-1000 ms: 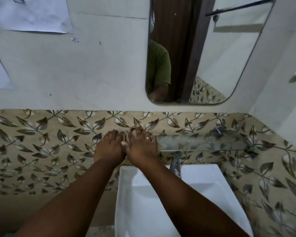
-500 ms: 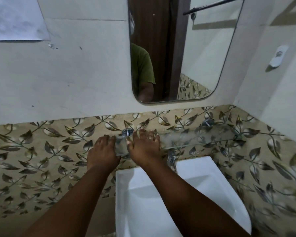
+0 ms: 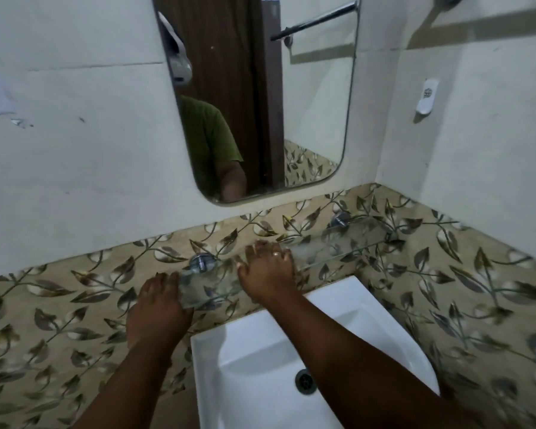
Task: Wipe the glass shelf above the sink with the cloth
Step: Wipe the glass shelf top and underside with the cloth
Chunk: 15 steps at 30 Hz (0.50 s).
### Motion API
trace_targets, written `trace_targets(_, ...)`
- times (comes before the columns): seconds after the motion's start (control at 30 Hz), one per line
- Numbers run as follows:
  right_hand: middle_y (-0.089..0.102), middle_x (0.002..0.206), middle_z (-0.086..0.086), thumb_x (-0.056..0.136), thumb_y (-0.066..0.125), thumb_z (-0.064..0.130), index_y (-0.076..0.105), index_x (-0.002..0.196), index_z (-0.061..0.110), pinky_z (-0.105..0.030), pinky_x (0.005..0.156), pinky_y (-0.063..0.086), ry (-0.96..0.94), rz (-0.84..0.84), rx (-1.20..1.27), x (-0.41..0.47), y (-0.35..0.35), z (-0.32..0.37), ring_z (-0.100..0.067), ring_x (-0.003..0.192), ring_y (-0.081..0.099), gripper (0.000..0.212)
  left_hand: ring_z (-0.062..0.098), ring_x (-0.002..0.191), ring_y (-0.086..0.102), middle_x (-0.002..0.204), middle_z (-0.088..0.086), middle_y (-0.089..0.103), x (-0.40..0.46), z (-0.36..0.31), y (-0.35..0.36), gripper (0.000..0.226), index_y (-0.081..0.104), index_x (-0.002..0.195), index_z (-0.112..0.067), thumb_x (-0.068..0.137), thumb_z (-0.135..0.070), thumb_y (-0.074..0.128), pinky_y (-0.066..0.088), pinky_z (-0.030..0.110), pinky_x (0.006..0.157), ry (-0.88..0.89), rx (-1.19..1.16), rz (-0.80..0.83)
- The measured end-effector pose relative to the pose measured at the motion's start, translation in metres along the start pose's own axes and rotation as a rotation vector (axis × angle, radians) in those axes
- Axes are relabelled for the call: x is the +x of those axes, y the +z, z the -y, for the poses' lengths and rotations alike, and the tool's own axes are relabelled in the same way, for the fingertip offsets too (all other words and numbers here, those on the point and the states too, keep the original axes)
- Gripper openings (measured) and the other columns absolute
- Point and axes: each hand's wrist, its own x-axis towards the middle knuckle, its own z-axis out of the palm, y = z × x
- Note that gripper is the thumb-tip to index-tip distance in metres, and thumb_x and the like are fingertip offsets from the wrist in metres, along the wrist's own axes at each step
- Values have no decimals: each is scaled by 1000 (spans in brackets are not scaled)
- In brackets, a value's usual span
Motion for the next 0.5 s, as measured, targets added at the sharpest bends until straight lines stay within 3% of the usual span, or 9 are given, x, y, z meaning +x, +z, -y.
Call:
trace_targets(0.17,37,164,-6,99,31,57,45,152,28,-58,120,22,-203,-40,-35,-19,6,-8,-39,147,35,62,41,125,55,136,20,58,-2,-3,2,73,51,140,-13,75,-39,69,53,54,92,26,39,11)
trace_targets(0.23,35,166,-4,99,28,61,38,155,33,-57,120,22,-236,-34,-40,-30,6,-26,-40,149,32,63,41,126,54,136,20,58,-1,-2,1,72,50,141,-13,76,-39,67,52,54,92,22,33,14)
trace_targets(0.33,19,171,2,99,18,66,22,160,39,-55,123,12,-122,29,-27,-27,-1,-53,-36,156,16,66,41,122,56,133,20,60,0,-3,0,72,51,140,-13,75,-42,63,53,54,90,31,40,20)
trace_targets(0.5,25,169,-3,96,23,62,32,156,35,-60,121,10,12,48,-5,-3,-8,-30,-39,153,20,67,44,120,57,131,23,60,-3,-1,2,74,53,138,-10,73,-45,54,54,55,89,43,44,34)
